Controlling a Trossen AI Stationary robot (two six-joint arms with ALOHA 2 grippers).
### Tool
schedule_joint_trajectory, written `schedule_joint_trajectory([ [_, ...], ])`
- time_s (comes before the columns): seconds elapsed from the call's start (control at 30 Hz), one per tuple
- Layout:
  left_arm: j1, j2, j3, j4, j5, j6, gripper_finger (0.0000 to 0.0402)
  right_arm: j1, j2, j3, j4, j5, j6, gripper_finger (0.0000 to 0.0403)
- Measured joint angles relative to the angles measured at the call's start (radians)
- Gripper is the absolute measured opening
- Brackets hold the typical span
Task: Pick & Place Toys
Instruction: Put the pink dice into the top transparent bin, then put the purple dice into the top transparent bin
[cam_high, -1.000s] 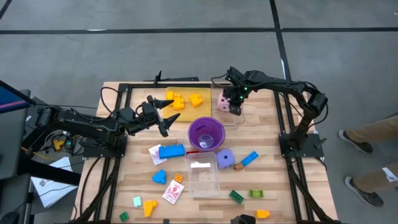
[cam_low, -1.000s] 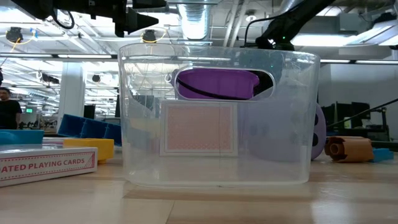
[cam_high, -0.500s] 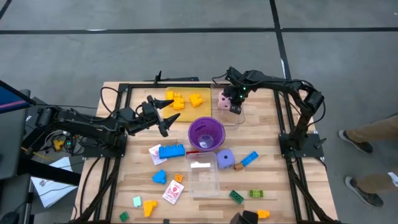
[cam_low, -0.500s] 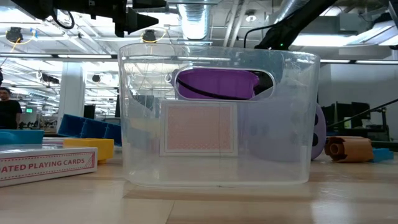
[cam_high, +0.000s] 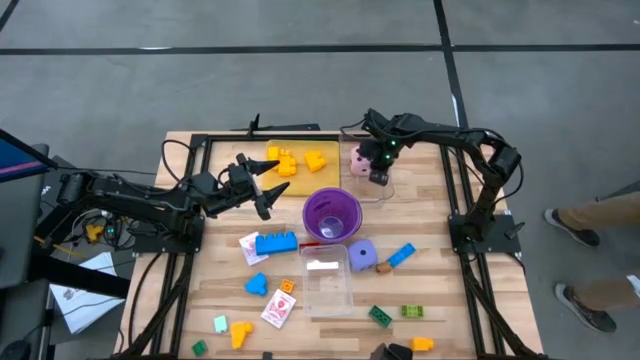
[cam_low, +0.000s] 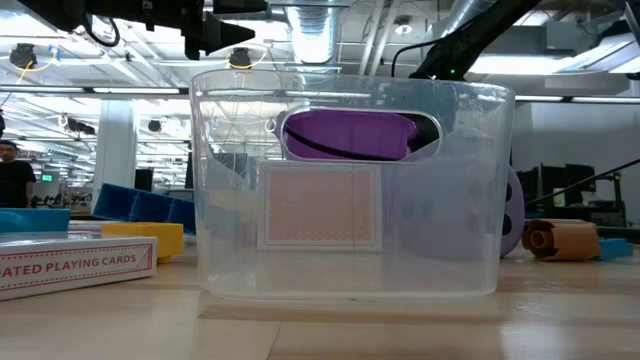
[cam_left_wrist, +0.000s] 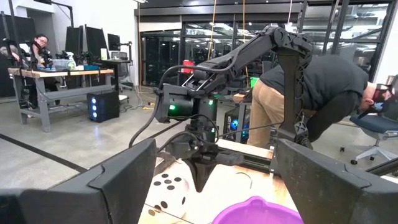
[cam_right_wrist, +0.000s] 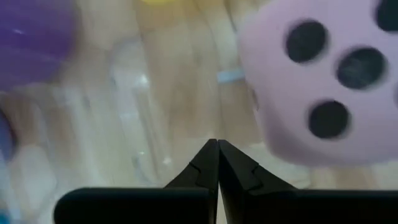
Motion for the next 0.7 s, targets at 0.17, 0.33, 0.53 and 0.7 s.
schedule_joint_trajectory([
  [0.17, 0.0, 0.0, 0.0, 0.0, 0.0, 0.0, 0.0323, 0.001, 0.0, 0.0, 0.095, -0.002, 0.023, 0.0],
  [0.33, 0.0, 0.0, 0.0, 0.0, 0.0, -0.001, 0.0323, 0.0, 0.0, 0.0, 0.145, 0.021, 0.053, 0.0],
  [0.53, 0.0, 0.0, 0.0, 0.0, 0.0, -0.001, 0.0323, 0.008, -0.001, 0.0, 0.128, 0.036, 0.054, 0.0],
  [0.7, 0.0, 0.0, 0.0, 0.0, 0.0, -0.001, 0.0323, 0.019, -0.001, 0.0, 0.055, 0.034, 0.038, 0.0],
])
